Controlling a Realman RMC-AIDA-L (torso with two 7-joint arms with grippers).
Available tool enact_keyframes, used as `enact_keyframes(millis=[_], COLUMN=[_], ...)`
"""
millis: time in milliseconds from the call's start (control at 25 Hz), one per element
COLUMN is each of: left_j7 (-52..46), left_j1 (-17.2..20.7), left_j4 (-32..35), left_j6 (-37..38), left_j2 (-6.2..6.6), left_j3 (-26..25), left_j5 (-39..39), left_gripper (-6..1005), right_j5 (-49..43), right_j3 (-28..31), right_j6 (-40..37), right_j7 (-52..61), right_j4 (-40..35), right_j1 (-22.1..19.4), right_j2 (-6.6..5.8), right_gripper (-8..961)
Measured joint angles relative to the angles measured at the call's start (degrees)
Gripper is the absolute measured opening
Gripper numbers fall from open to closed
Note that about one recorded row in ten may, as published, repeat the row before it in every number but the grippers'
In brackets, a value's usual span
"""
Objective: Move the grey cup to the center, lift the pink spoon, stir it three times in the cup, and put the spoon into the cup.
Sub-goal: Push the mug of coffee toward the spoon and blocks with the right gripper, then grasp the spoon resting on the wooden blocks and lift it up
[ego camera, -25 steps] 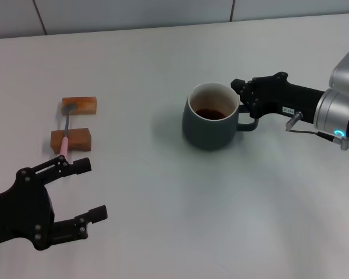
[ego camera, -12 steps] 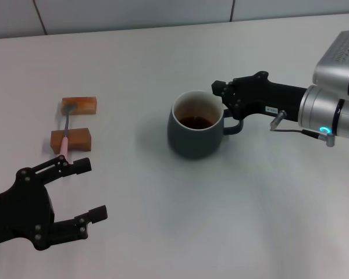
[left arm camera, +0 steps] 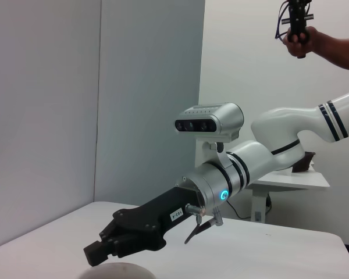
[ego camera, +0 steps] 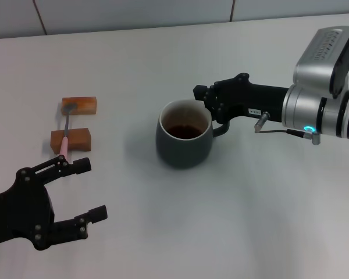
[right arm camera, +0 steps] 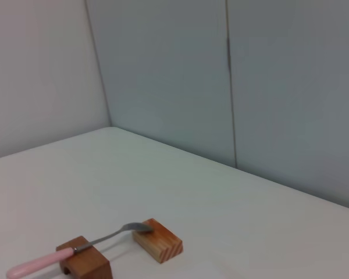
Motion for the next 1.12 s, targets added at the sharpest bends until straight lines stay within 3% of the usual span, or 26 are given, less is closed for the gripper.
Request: enact_keyframes(millis=[360, 720, 920, 1120], left_j7=[0.1, 1.0, 2.5, 3.1], left_j1=[0.0, 0.0, -0.2, -0.3], left_j4=[-0.1, -1.2, -3.1, -4.4], left_j6=[0.0, -0.1, -0.5, -0.7], left_j2=[0.00, 0.00, -0.07, -0.09], left_j3=[0.0, -0.4, -0.4, -1.1], left_j5=[-0.1, -0.1, -0.2, -0.4], left_gripper=[828, 828, 829, 829], right_j5=[0.3, 2.0, 10.7, 23.8], right_j3=[0.5, 8.3, 11.2, 11.9], right_j6=[1.1, -1.6, -9.6, -21.3], right_j7=[0.5, -1.2, -11.6, -30.0], right_j4=[-2.1, -9.7, -8.2, -0.1], right_j1=[-0.6, -8.3, -13.3, -17.5], right_j2=[0.11, 0.15, 0.26, -0.01], right_gripper=[-2, -1, 2, 6])
